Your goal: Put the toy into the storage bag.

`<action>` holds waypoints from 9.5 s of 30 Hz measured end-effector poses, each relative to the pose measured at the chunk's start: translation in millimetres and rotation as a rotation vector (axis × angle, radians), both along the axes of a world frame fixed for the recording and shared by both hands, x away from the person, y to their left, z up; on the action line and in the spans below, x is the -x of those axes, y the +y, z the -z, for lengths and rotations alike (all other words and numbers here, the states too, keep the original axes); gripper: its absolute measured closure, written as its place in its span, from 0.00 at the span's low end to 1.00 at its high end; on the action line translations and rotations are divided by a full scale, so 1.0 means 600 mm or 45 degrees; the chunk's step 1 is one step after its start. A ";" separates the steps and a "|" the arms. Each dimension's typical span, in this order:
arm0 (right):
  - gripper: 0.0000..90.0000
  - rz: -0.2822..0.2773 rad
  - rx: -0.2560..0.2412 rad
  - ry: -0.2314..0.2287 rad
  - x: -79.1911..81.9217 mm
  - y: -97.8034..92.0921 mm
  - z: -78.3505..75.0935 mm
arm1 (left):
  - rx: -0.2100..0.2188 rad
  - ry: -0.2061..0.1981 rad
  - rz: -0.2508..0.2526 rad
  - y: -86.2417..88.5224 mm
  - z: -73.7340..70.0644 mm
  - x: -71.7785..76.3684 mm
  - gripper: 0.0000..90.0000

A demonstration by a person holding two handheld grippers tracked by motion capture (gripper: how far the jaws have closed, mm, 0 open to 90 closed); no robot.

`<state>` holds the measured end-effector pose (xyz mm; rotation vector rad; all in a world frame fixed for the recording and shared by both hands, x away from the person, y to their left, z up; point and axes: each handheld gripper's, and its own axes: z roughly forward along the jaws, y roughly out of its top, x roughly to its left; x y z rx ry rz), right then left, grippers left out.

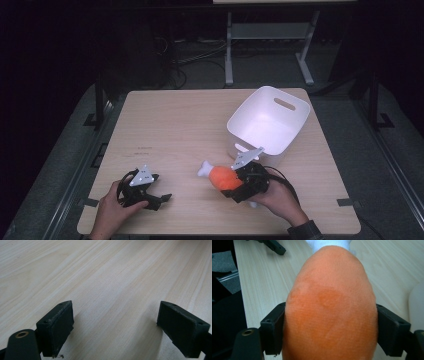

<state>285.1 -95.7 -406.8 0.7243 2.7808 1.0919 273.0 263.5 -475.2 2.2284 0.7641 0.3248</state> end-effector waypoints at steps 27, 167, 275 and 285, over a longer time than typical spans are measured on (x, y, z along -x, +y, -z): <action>0.24 -0.052 -0.013 -0.041 -0.007 -0.018 -0.065 | -0.004 0.004 0.002 0.000 -0.001 0.000 0.14; 0.17 -0.092 0.104 -0.005 -0.262 -0.168 -0.149 | -0.013 0.004 0.006 0.001 -0.001 0.000 0.14; 0.15 0.492 -0.154 -0.139 0.020 -0.318 0.029 | -0.010 0.001 -0.010 -0.001 0.000 0.001 0.14; 0.15 0.611 -0.136 -0.188 0.050 -0.316 0.084 | -0.010 0.000 -0.010 -0.001 0.000 0.001 0.14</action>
